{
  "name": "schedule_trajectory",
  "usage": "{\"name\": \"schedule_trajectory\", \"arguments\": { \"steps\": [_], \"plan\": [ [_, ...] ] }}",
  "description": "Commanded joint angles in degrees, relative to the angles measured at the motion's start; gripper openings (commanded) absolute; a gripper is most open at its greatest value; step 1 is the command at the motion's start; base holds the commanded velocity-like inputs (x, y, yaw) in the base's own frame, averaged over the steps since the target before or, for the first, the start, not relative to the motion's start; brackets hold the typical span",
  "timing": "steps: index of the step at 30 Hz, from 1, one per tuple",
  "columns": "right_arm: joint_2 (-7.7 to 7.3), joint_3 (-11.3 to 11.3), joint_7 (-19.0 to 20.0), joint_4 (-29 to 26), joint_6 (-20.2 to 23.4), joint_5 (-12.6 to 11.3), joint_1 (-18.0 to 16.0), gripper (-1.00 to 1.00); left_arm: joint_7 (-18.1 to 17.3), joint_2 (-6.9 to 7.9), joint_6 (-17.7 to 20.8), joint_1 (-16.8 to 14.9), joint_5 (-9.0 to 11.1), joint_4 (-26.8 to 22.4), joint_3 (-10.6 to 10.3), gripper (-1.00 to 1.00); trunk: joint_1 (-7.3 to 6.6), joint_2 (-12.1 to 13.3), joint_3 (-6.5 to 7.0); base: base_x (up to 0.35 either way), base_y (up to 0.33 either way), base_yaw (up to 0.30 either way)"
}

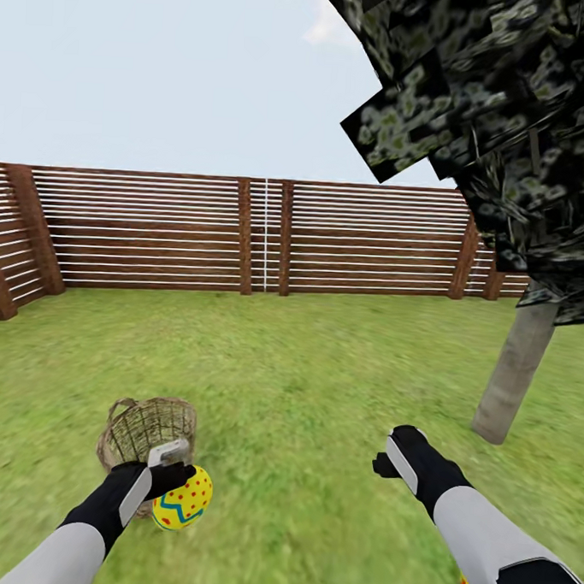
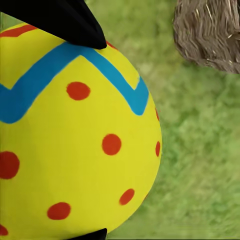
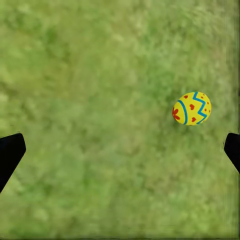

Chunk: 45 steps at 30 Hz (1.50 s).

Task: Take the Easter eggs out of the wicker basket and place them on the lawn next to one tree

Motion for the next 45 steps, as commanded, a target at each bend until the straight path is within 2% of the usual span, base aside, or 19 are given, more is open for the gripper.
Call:
{"name": "schedule_trajectory", "arguments": {
  "steps": [1,12,18,22,30,33,39,41,45],
  "plan": [
    [-0.08,0.4,-0.4,-0.1,0.2,-0.6,0.0,1.0,-0.1,-0.04,0.4,0.0,0.1,-0.1,0.3,-1.0,-0.26,0.4,0.12,-0.273,-0.221,0.0],
    [-0.08,0.4,-0.4,-0.1,0.2,-0.6,0.0,1.0,0.0,-0.05,0.4,0.0,0.1,-0.1,0.4,-1.0,-2.67,4.8,2.09,-0.256,-0.238,-0.011],
    [-0.39,0.3,0.0,-0.1,0.3,-0.7,0.0,1.0,-0.2,0.07,0.1,0.0,0.6,-0.2,0.7,-1.0,-3.99,7.2,3.29,-0.06,-0.057,-0.277],
    [-0.78,0.2,0.0,-0.1,0.3,-0.7,0.0,1.0,-0.1,0.23,-1.9,0.0,0.6,-0.2,0.9,-1.0,-4.87,8.8,4.12,-0.001,-0.001,-0.299],
    [-1.21,-0.1,0.0,-0.1,0.3,-1.0,0.0,1.0,-0.2,0.11,-2.1,0.0,0.7,-0.1,0.6,-1.0,-6.63,12.0,5.89,0.018,0.0,-0.297],
    [-1.19,-0.1,0.0,-0.1,0.3,-1.0,0.0,1.0,-0.7,0.06,-1.9,0.0,0.6,-0.1,0.6,-1.0,-6.63,12.0,6.04,0.262,0.0,-0.282],
    [-1.04,0.1,-0.1,-0.2,0.2,-0.7,0.0,1.0,-0.9,0.46,-2.1,0.0,1.0,-0.1,0.8,-1.0,-7.95,14.4,7.16,0.144,0.016,-0.042],
    [-1.04,0.1,-0.1,-0.2,0.2,-0.7,0.0,1.0,-1.3,0.38,-1.9,0.0,0.8,-0.2,0.8,-1.0,-7.95,14.4,7.16,0.003,0.194,-0.001],
    [-1.04,0.1,-0.1,-0.2,0.2,-0.7,0.0,1.0,-4.7,0.52,-1.4,0.0,0.7,-0.1,0.7,-1.0,-7.95,14.4,7.16,0.039,0.277,0.0]
  ]
}}
